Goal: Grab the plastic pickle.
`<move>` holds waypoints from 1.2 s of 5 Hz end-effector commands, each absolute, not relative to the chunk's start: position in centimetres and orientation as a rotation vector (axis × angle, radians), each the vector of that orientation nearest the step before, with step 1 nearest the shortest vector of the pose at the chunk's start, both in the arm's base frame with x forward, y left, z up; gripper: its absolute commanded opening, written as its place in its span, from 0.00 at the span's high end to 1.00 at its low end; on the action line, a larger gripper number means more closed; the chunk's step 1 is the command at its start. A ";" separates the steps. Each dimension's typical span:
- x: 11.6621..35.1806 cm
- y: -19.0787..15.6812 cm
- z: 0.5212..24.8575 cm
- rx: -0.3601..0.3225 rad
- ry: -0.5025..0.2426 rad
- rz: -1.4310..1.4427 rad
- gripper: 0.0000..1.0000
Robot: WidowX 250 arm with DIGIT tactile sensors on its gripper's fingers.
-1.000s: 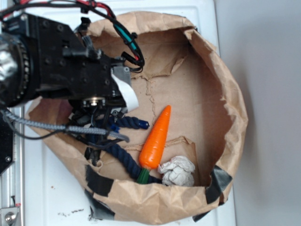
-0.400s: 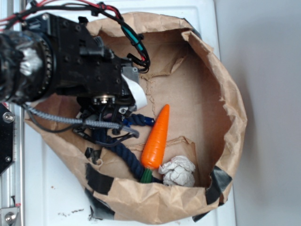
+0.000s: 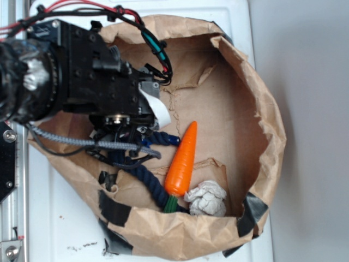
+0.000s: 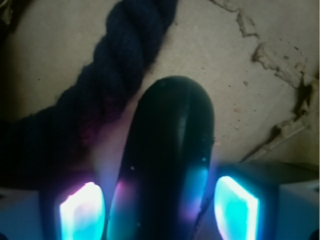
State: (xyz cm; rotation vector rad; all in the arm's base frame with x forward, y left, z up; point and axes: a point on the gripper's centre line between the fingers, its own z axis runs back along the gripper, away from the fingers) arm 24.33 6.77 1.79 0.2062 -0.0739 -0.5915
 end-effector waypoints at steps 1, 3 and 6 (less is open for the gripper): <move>24.6 6.7 2.2 0.220 -0.082 -0.542 1.00; 24.6 7.1 3.7 0.177 -0.089 -0.512 1.00; 24.5 5.7 12.6 0.143 -0.097 -0.178 1.00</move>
